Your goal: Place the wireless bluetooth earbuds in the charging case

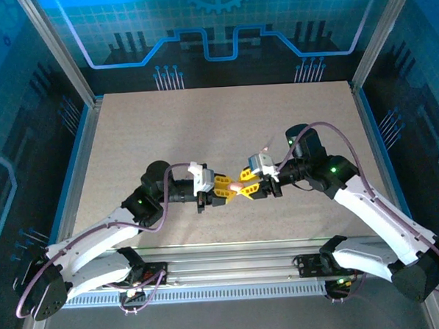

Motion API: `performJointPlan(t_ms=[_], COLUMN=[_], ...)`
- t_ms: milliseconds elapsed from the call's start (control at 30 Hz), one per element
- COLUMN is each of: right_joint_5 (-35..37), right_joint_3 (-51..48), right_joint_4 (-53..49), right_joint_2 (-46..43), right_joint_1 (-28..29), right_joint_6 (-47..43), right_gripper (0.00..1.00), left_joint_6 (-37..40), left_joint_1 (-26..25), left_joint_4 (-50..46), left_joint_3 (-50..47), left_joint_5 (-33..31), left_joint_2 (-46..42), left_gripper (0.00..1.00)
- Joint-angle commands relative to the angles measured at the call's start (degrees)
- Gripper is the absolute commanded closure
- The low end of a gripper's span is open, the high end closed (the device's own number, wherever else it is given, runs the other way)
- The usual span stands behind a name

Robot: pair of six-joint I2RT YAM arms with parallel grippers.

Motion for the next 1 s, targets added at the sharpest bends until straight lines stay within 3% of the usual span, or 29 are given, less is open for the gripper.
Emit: performJointPlan(t_ms=[0,133,233,333,500,700,967], right_joint_5=[-1.5,1.6,4.1,7.9,13.3,16.3,16.6], right_joint_3=[2.5,3.0,3.4,4.8,7.1,8.5,9.4], right_joint_4=[-3.4,-4.9,-5.6,-8.2,-12.2,-12.9,-12.8], right_joint_2=[0.5,-0.2,-0.7,-0.6,0.7,2.5,3.7], right_joint_1=[-0.2,-0.1,0.0,0.8,3.3,6.8,8.3], right_joint_6=[-0.9,-2.5,-3.4,-5.6,-8.9,-10.3,-10.6], right_gripper=[0.8,0.88,0.89,0.89,0.9,0.9,0.9], left_joint_6=[-0.5,0.2,2.7,8.1,16.3,15.6,13.4], left_joint_1=[-0.3,-0.3,-0.4,-0.4,-0.3,-0.4,-0.6], left_joint_4=[2.3,0.8,-2.8,-10.4,-24.5,-23.5,-21.3], left_joint_3=[-0.1,-0.2,0.1,1.1,4.9,4.7,4.3], left_joint_5=[1.0,0.5,-1.1,-3.9,-6.0,-5.7,-4.2], left_joint_2=[-1.1,-1.5,-2.5,-4.3,-5.3,-4.7,-3.7], left_gripper=[0.84,0.77,0.58,0.5,0.48,0.48,0.55])
